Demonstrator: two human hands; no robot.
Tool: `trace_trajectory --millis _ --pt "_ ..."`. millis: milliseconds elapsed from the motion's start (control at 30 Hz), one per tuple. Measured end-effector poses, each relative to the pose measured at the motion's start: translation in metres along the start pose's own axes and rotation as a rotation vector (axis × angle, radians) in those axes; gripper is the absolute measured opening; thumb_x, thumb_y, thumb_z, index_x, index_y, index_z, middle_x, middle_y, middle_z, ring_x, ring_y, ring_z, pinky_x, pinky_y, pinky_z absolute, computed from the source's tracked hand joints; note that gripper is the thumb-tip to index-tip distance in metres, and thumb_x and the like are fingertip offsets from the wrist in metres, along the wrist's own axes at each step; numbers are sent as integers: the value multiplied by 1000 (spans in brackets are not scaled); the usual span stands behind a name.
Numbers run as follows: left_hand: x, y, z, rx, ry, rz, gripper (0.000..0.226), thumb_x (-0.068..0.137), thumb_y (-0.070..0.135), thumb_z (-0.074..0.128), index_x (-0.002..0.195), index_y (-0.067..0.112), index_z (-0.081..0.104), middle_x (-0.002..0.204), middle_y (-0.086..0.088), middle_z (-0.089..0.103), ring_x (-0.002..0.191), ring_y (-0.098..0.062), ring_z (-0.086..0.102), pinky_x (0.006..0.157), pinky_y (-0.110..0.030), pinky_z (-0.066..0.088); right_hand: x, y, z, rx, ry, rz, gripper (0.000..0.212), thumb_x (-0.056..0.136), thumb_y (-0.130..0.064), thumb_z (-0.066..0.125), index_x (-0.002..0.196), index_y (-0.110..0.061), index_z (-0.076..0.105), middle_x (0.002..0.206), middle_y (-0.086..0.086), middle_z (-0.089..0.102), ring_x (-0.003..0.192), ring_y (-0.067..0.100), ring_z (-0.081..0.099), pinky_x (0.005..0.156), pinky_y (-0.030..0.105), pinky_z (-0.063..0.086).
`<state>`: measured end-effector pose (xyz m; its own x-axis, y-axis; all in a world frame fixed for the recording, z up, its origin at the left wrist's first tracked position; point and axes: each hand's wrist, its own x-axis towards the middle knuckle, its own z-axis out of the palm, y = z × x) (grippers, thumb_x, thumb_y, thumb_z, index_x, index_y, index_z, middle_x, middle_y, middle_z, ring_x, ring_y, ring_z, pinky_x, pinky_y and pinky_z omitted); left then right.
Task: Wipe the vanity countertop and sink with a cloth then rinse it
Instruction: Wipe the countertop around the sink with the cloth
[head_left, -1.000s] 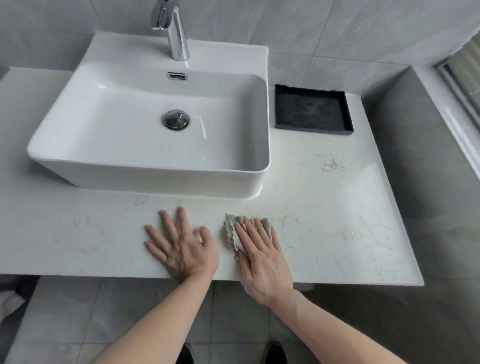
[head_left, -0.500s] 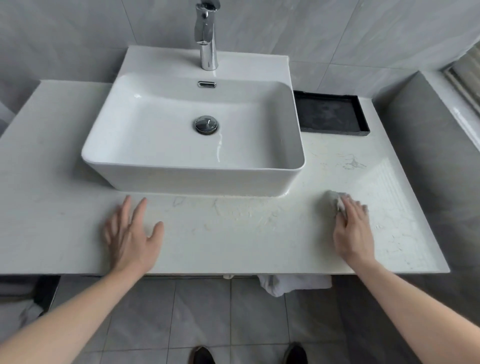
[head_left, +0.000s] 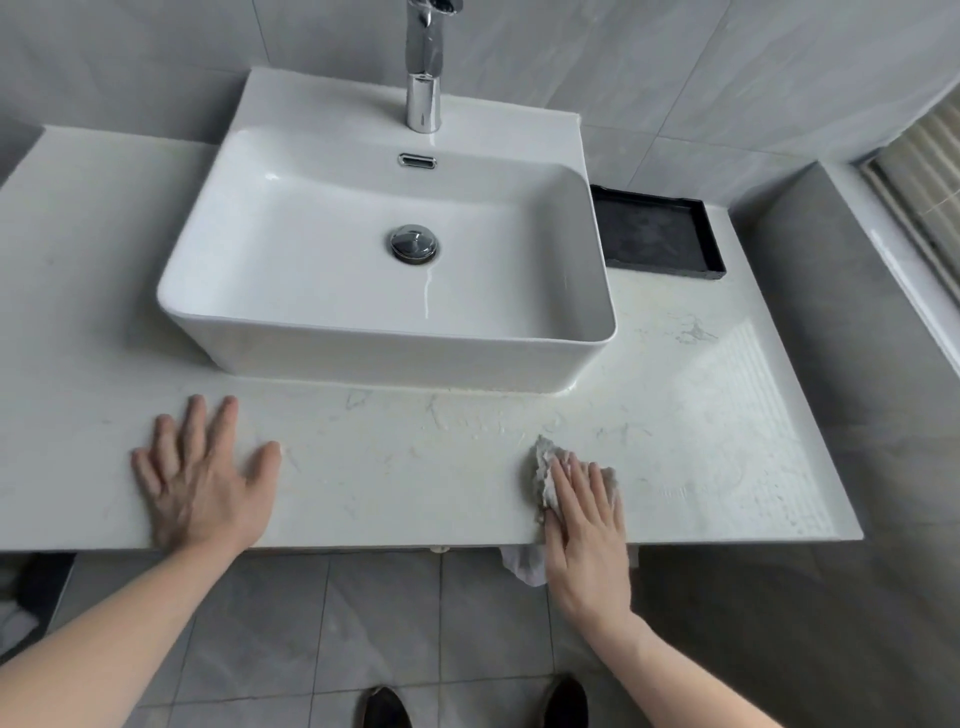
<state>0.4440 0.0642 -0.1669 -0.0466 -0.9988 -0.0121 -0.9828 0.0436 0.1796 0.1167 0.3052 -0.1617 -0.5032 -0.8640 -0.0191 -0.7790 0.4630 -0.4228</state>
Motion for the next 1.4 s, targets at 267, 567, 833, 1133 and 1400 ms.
trace_trajectory --millis 267,567,833,1133,1400 --pt "0 0 -1 -4 -11 -8 76 87 64 33 156 33 28 169 5 13 155 -26 6 125 -53 1 1 -88 33 215 -183 -369 58 102 -10 46 158 -25 40 167 -11 28 157 4 17 129 37 15" --pt "-1 -1 -1 -7 -4 -15 74 88 63 35 156 35 27 169 7 11 155 -23 3 125 -51 2 85 43 -50 157 97 147 48 109 -14 42 156 -21 41 166 -6 32 155 1 14 130 42 10" --pt "0 1 -1 -15 8 -28 74 87 61 38 156 36 28 169 9 13 155 -21 4 125 -50 2 84 8 -2 -73 10 185 64 103 -39 29 165 -28 15 173 -7 7 160 20 -1 129 46 -4" --pt "0 -1 1 -1 9 -32 73 88 61 36 156 37 28 169 10 12 156 -20 3 126 -50 3 38 -135 57 -15 -157 -280 64 105 -36 31 165 -22 12 173 -2 3 160 21 -10 129 48 -1" --pt "-1 0 -1 -19 26 -35 71 87 56 37 155 36 31 168 10 17 155 -20 6 126 -48 3 39 -100 36 311 -262 -423 70 92 -1 55 157 -21 41 165 -6 35 156 8 21 129 39 17"
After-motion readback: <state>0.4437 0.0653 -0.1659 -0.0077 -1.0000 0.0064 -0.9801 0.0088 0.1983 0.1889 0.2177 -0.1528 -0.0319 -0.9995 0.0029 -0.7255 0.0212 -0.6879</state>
